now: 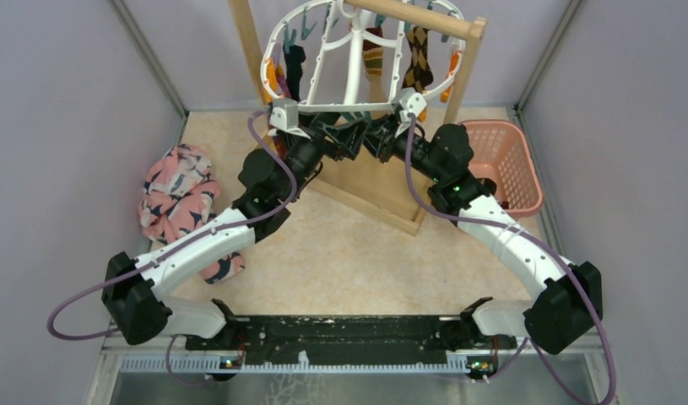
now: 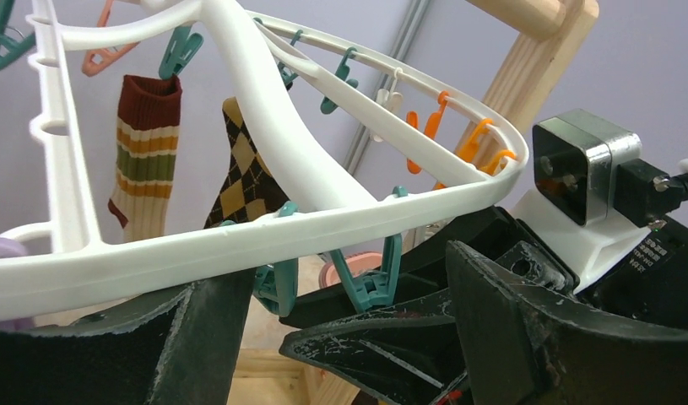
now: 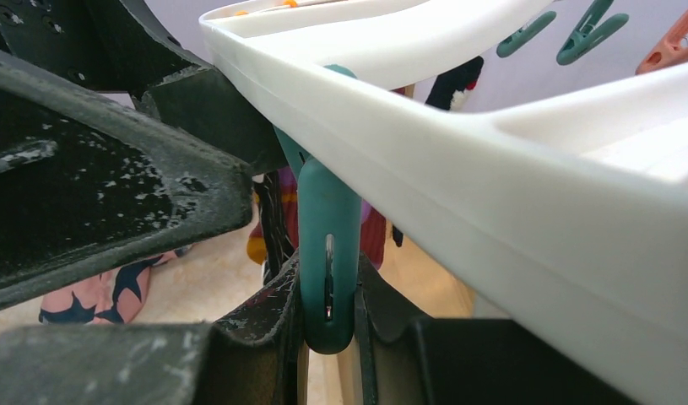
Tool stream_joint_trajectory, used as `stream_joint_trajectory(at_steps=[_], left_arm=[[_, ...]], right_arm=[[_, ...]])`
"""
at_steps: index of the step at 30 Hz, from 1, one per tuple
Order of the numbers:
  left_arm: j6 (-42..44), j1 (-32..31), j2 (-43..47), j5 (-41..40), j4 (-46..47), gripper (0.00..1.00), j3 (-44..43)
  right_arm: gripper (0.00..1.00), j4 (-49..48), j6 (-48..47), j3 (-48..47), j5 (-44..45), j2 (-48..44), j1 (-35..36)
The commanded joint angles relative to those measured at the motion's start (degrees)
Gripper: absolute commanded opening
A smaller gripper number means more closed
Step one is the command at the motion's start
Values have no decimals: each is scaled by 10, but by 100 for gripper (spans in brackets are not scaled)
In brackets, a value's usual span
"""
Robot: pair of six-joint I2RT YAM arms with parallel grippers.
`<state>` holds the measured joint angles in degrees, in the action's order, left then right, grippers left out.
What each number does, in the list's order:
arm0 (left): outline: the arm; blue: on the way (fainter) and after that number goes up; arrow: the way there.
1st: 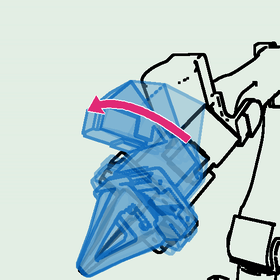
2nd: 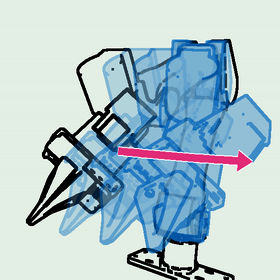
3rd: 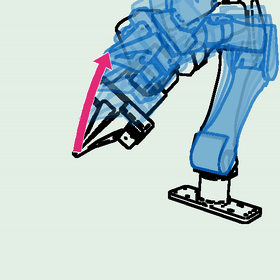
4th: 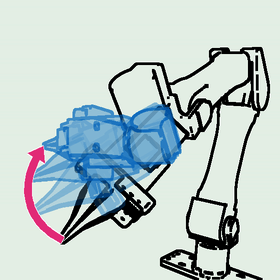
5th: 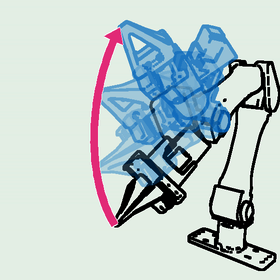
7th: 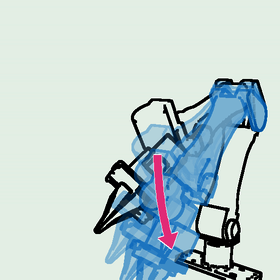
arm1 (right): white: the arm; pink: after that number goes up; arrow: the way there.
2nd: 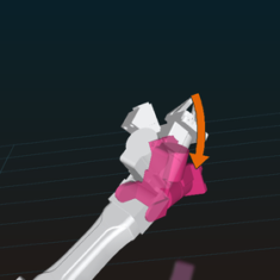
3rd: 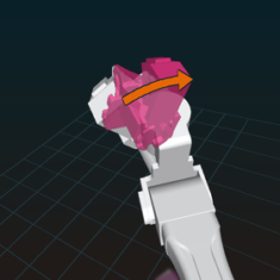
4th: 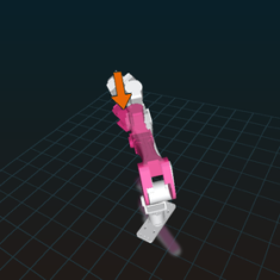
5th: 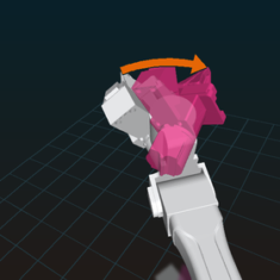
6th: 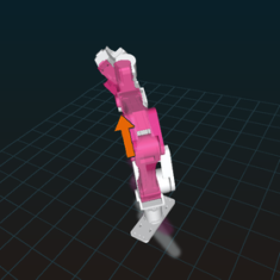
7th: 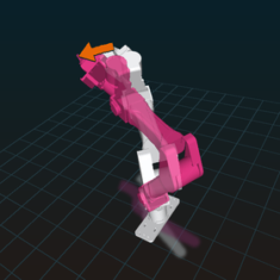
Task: Clip the socks to the hanger
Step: Open the clamp at the hanger.
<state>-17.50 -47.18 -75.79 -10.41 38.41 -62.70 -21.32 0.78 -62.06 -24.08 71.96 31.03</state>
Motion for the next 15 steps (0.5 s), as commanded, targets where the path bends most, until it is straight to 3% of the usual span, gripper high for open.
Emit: stream_joint_trajectory(at_steps=[1,7,11,15], left_arm=[[-26,2,-24,-2,32,86,-38],[-25,3,-50,-12,40,78,-54],[-17,3,-55,-23,43,67,-55],[-20,3,-50,-19,44,30,-48]], right_arm=[[0,12,-28,-24,-32,-28,10],[0,15,-27,-22,-33,-33,10],[0,16,-27,-19,-33,-37,10],[0,16,-26,-17,-32,-38,10]])
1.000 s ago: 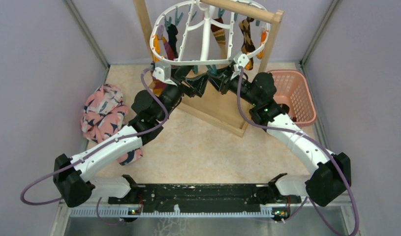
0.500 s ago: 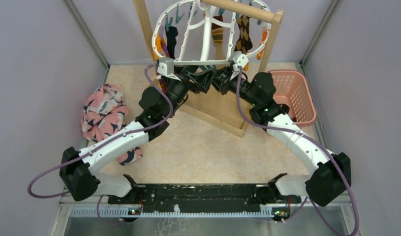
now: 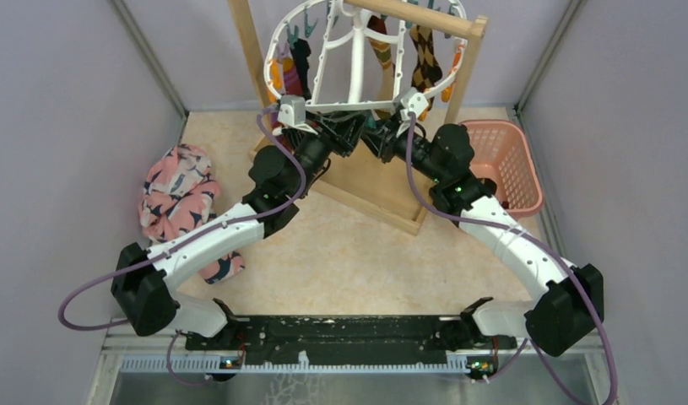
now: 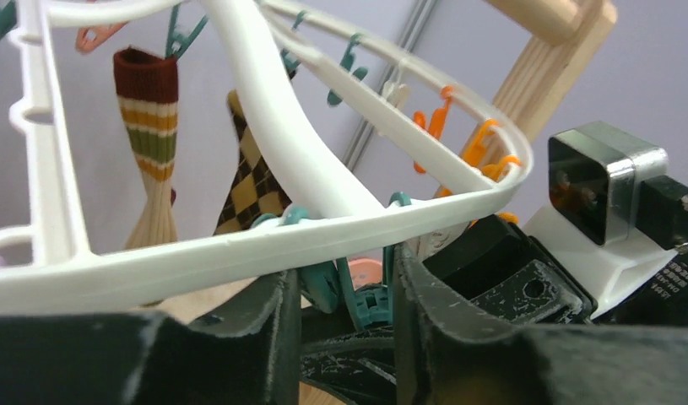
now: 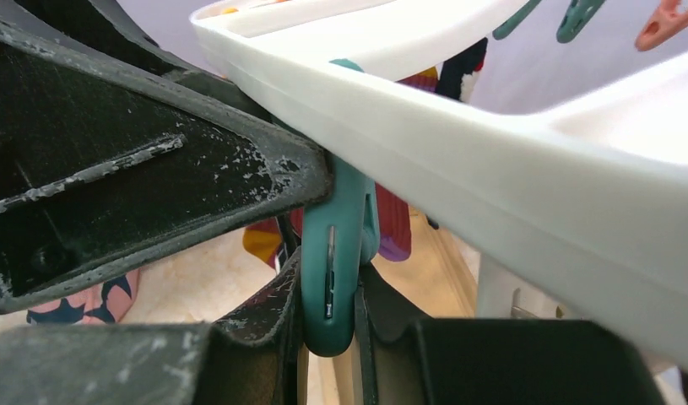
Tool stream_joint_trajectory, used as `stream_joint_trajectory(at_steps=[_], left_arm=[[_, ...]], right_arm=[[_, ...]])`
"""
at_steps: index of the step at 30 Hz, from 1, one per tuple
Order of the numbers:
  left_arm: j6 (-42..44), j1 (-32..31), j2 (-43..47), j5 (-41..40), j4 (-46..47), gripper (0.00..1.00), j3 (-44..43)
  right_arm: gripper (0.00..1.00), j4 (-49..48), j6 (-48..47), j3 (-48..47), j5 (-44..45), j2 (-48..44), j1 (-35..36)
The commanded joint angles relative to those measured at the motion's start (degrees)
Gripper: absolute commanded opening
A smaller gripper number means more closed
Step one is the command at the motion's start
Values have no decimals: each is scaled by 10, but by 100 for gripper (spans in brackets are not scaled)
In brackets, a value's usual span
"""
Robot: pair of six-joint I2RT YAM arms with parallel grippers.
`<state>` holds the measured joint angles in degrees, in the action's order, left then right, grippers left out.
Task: Clip the socks to the hanger
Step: Open the clamp at the hanger.
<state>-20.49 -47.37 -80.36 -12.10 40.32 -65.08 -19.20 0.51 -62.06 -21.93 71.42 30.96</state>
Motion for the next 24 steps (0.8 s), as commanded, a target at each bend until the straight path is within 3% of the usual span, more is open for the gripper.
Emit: stream_joint_trajectory(at_steps=[1,4,8,10,12,15,18,24], left_arm=[[8,5,-3,1,24,20,-22],[2,5,8,11,17,3,-17],[-4,6,26,23,9,0,-9],[-3,6,35,27,9,20,-3],[-2,6,44,24,5,54,2],[-1,6,63,17,1,79,17],[2,6,89,8,-19,89,32],[-60,6,134,-31,-126,90,33]], right_arm=[[0,-6,-23,-17,-53,-32,10],[0,-7,-20,-16,-54,-31,10],[0,-9,-17,-14,-55,-33,11],[0,-10,-17,-13,-52,-36,11],[0,-9,-16,-12,-51,-39,11],[0,-8,-16,-12,-51,-41,11],[0,-4,-16,-12,-50,-46,11],[0,7,-22,-16,-40,-51,11]])
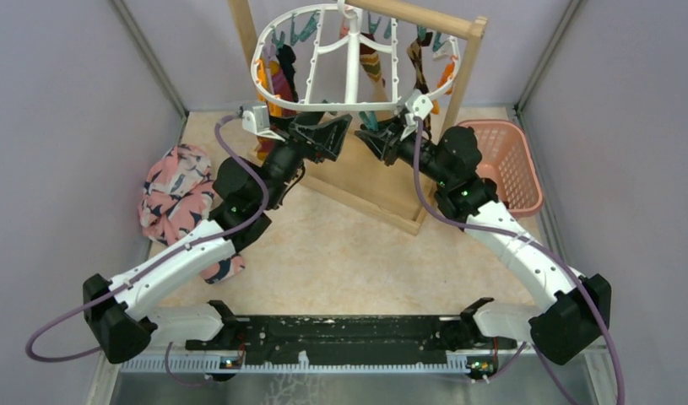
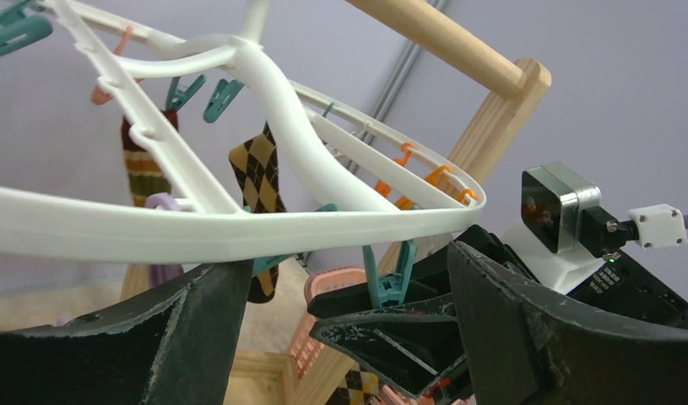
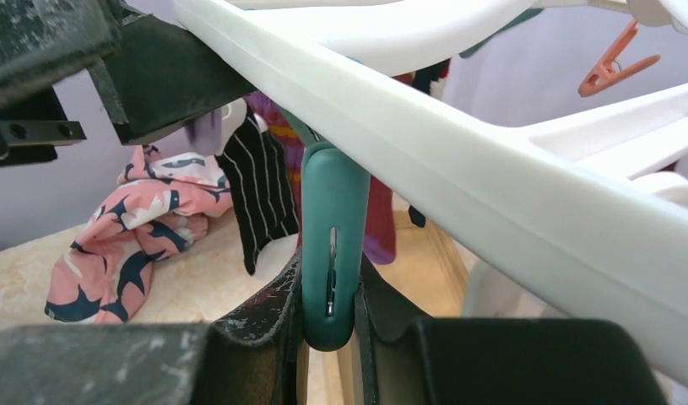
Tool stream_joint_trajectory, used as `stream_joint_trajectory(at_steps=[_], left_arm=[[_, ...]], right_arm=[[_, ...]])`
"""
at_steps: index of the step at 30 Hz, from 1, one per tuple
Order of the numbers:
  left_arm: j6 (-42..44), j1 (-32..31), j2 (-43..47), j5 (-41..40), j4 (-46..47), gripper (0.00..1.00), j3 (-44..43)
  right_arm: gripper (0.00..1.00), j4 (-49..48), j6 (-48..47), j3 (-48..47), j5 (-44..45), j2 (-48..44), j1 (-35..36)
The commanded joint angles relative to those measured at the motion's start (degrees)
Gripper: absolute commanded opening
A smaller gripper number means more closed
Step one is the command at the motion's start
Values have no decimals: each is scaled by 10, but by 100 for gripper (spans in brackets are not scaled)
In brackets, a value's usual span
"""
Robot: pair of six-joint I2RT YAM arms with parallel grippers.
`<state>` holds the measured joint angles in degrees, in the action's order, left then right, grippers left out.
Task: Clip the socks to the hanger
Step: Open the clamp at the hanger.
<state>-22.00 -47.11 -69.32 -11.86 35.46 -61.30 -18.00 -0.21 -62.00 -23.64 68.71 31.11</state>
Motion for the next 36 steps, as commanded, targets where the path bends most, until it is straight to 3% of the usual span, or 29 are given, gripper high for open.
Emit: stream_joint_trajectory(at_steps=[1,15,23,27,32,36], left_arm=[[-60,4,27,-29,-87,89,-7],[-228,2,16,152,-143,87,-43],[-252,-13,21,208,-157,85,-45],[-211,-54,8,173,-156,86,-63],[-167,-59,-9,134,-171,83,-95],[-106,-61,-14,54,-158,82,-96]], right_arm=[[0,0,-15,-18,-22,-25,9],[0,21,-30,-1,2,-57,10],[0,14,-33,14,2,-67,9],[0,12,-32,19,1,-70,10],[0,14,-32,20,3,-75,9],[0,15,-32,18,2,-78,10]])
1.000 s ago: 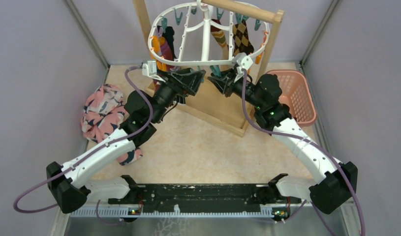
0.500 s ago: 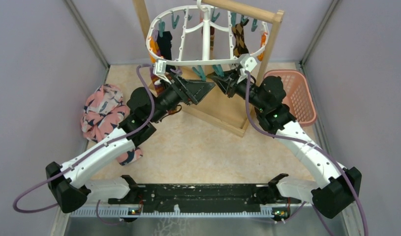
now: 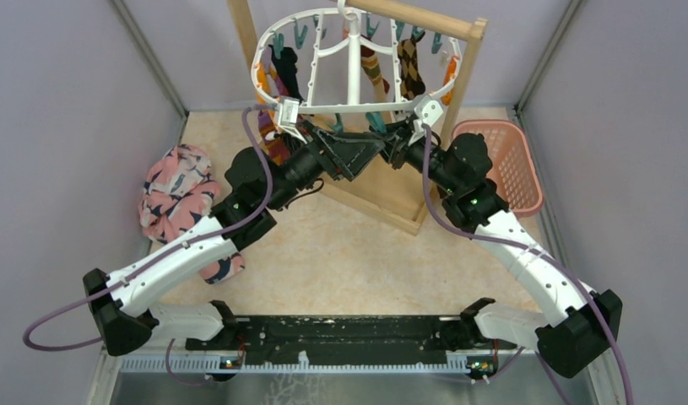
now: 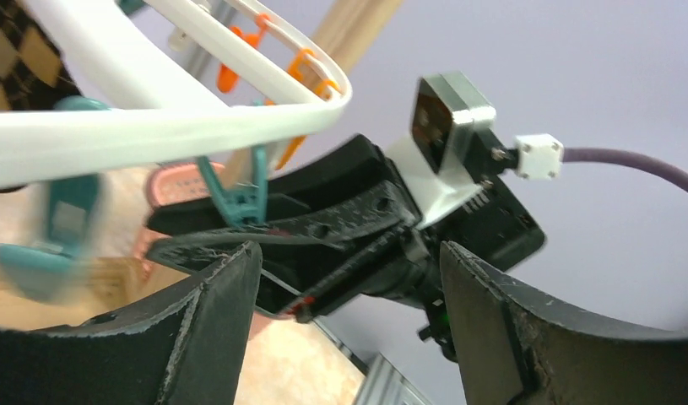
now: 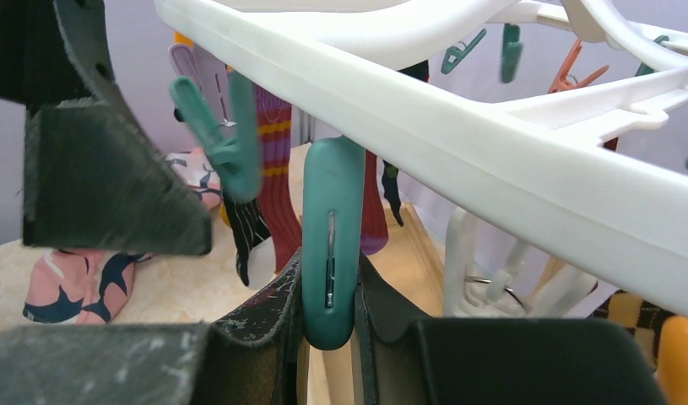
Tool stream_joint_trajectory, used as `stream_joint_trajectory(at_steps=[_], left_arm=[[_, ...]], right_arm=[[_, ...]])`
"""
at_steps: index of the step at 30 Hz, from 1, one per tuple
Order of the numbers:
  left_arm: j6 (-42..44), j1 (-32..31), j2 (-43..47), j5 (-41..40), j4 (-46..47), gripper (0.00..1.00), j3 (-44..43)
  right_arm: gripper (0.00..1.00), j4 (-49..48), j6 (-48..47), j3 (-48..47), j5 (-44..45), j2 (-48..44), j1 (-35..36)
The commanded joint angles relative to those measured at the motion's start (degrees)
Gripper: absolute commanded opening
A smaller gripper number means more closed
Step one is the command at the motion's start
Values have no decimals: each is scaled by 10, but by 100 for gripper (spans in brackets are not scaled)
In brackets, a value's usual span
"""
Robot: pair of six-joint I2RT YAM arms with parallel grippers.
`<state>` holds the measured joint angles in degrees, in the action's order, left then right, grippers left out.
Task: Clip the socks to the hanger
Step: Open the clamp at the hanger.
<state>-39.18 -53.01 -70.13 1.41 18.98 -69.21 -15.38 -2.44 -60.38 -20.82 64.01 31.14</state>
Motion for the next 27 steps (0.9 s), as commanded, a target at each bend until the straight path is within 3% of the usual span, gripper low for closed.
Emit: stream_joint_trajectory(at_steps=[1,6,19,27], left_arm=[[79,-2,-9,-96,26,80,-11],[134,-2,-38,-141,99,74,0],[199,-2,-124,-157,131,73,-71],[210,-2,-121,-205,142,69,-71]], right_arm=[[0,-11,-10,2,-28,-31,9],[0,-5,-13,3,-29,-36,9],[0,7,-20,1,-25,-41,9],[0,9,-20,0,-23,-39,9]])
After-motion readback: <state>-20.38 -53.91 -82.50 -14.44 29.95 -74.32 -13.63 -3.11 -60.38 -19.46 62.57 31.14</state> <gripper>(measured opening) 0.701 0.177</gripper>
